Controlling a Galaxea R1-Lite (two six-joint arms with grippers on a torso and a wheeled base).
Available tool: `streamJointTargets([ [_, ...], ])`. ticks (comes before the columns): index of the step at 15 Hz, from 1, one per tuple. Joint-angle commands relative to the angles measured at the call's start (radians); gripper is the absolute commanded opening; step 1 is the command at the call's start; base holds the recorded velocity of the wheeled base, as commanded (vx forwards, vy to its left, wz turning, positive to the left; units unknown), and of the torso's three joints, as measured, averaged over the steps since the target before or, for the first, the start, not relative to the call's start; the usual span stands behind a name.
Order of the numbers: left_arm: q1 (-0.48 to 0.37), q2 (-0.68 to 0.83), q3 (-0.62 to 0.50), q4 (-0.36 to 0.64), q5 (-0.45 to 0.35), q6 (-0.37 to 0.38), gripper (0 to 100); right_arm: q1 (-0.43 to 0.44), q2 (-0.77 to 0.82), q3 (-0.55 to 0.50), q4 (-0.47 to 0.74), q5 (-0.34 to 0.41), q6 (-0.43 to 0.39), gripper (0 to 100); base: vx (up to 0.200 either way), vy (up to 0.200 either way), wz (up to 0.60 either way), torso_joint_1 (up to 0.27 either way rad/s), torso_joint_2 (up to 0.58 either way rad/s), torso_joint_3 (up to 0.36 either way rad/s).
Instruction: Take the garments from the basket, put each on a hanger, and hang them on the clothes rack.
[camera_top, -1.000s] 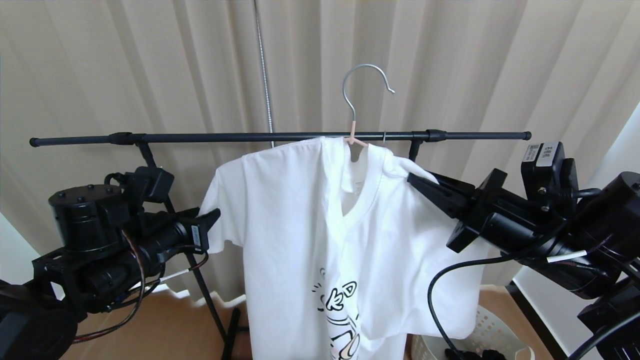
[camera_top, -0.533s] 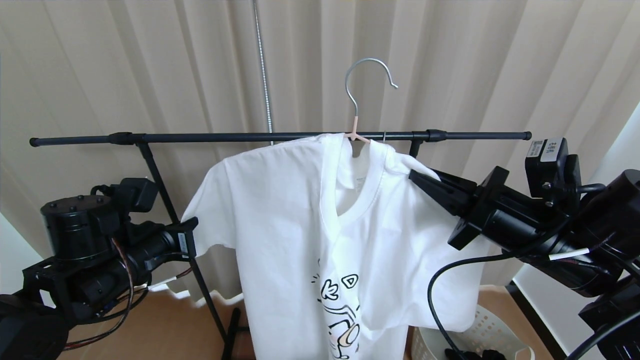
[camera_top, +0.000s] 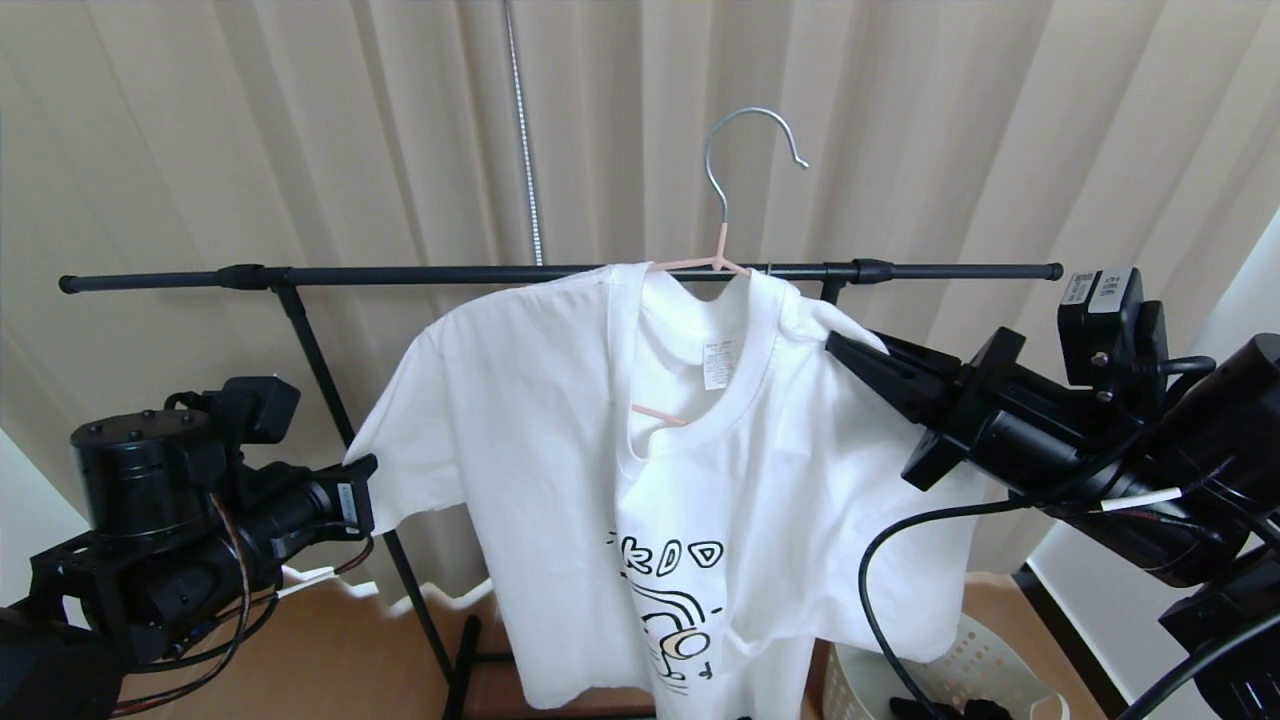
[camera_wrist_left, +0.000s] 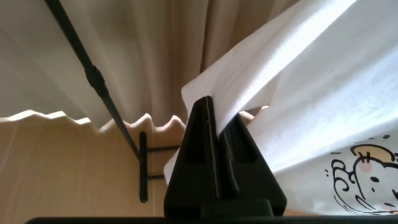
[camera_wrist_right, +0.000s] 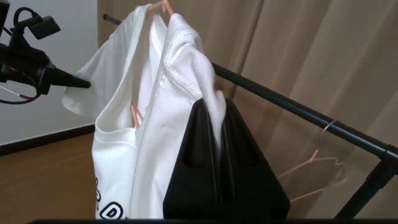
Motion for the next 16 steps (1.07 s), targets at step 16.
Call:
streamJointTargets([
  [16, 0.017, 0.012, 0.035, 0.000, 0.000, -0.020, 0, -0.050, -0.001, -0.019, -0.002, 0.004, 0.035, 0, 0.000, 0.000, 0.00, 0.000, 0.00, 0.000],
])
